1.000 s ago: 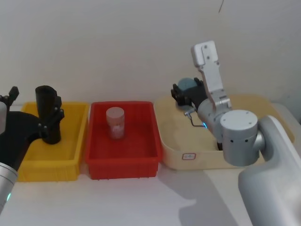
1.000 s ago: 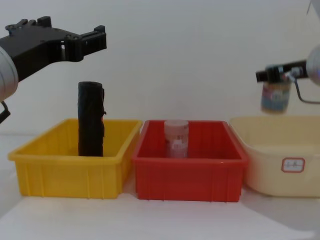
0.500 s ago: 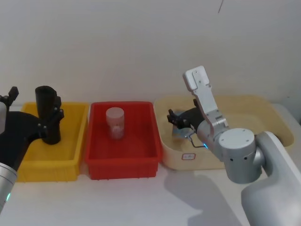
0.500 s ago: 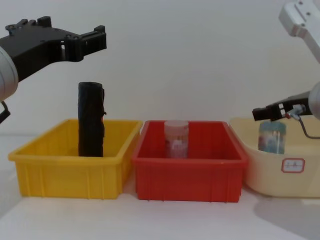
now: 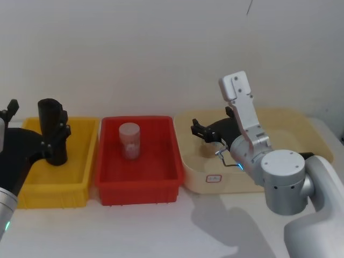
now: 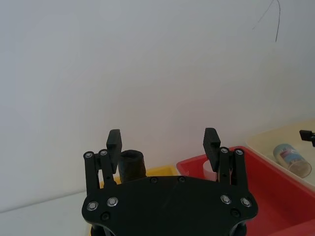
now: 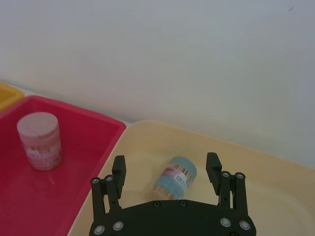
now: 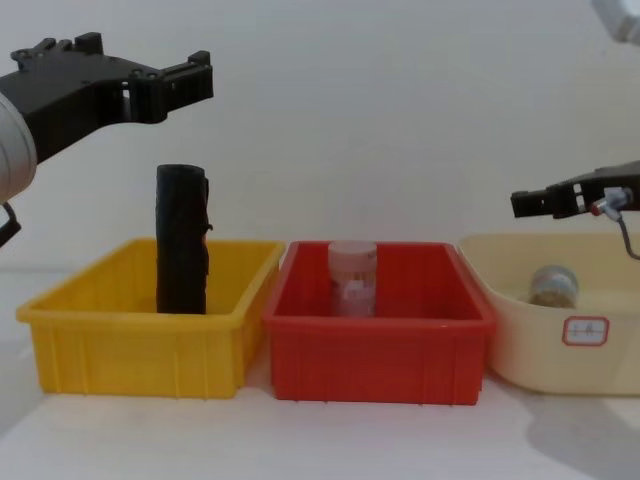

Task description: Pick up the garbage bag with the one hand and transfer it to the other hand.

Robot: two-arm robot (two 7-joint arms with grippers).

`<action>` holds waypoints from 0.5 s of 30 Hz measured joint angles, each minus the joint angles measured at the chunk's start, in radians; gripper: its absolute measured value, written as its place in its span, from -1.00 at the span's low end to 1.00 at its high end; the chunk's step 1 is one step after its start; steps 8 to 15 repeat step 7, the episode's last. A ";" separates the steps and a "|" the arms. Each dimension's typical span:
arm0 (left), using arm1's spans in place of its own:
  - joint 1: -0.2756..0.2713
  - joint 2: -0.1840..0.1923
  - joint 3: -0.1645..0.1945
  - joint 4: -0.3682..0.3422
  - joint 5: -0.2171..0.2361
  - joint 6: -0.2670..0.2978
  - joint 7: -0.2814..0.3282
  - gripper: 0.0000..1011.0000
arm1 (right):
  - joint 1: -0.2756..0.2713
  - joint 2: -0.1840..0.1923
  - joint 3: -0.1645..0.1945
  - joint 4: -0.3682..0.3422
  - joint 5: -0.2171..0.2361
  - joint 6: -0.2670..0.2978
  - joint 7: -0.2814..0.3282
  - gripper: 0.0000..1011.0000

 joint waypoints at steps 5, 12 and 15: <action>0.000 0.000 0.000 0.000 0.000 0.000 0.000 0.98 | -0.013 -0.004 0.009 -0.029 0.007 -0.005 0.004 0.98; 0.000 0.000 0.000 0.000 0.000 0.000 0.000 0.98 | -0.019 -0.005 0.013 -0.040 0.010 -0.006 0.005 0.98; 0.000 0.000 0.000 0.000 0.000 0.000 0.000 0.98 | -0.019 -0.005 0.013 -0.040 0.010 -0.006 0.005 0.98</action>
